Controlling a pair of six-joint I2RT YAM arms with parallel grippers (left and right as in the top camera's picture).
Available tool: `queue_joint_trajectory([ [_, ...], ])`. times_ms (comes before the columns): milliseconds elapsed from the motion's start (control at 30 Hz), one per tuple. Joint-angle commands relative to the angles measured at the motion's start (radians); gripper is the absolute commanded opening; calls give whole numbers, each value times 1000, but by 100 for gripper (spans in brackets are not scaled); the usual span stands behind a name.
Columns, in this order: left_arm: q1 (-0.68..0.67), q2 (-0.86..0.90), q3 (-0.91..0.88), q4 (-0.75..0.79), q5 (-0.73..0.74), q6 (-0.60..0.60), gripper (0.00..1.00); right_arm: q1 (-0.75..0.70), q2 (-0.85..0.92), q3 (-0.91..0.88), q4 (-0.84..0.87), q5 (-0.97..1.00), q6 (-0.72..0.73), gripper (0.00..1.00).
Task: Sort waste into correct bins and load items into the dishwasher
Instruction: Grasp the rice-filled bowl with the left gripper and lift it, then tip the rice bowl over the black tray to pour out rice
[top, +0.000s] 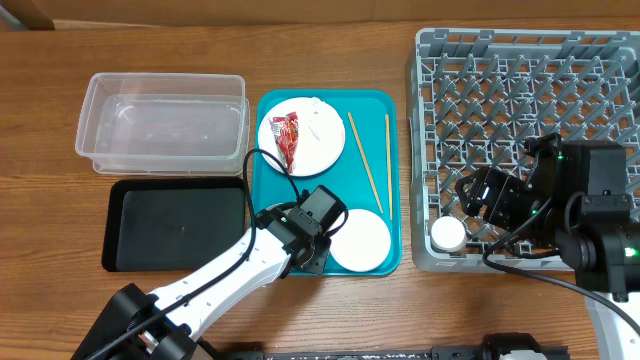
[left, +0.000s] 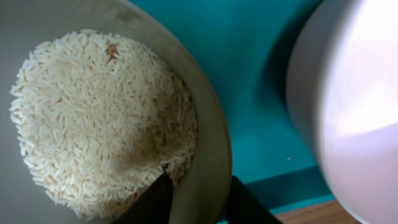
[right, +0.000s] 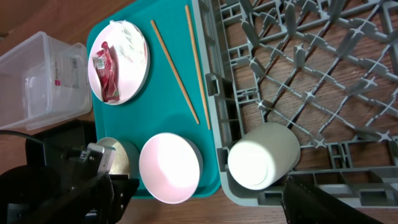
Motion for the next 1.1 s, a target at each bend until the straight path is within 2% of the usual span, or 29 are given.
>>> queue_joint_trajectory([
  [0,5,2,-8,16,-17,-8,14,-2,-11,26,6,-5,-2,89],
  [33,5,2,-8,19,-17,-8,4,-2,-11,26,6,-5,-2,89],
  [267,6,1,40,-14,15,-8,4,-2,-11,26,7,-5,-2,89],
  [500,23,-21,264,-222,29,-12,4,-2,-11,26,6,-4,-2,89],
  [633,70,-39,338,-275,70,-19,4,-2,-11,26,3,-4,-2,89],
  [833,258,-83,345,-325,299,-5,4,-2,-11,26,-7,13,-3,89],
  [1067,521,-127,344,-392,517,116,4,-2,-11,26,-12,30,-2,90],
])
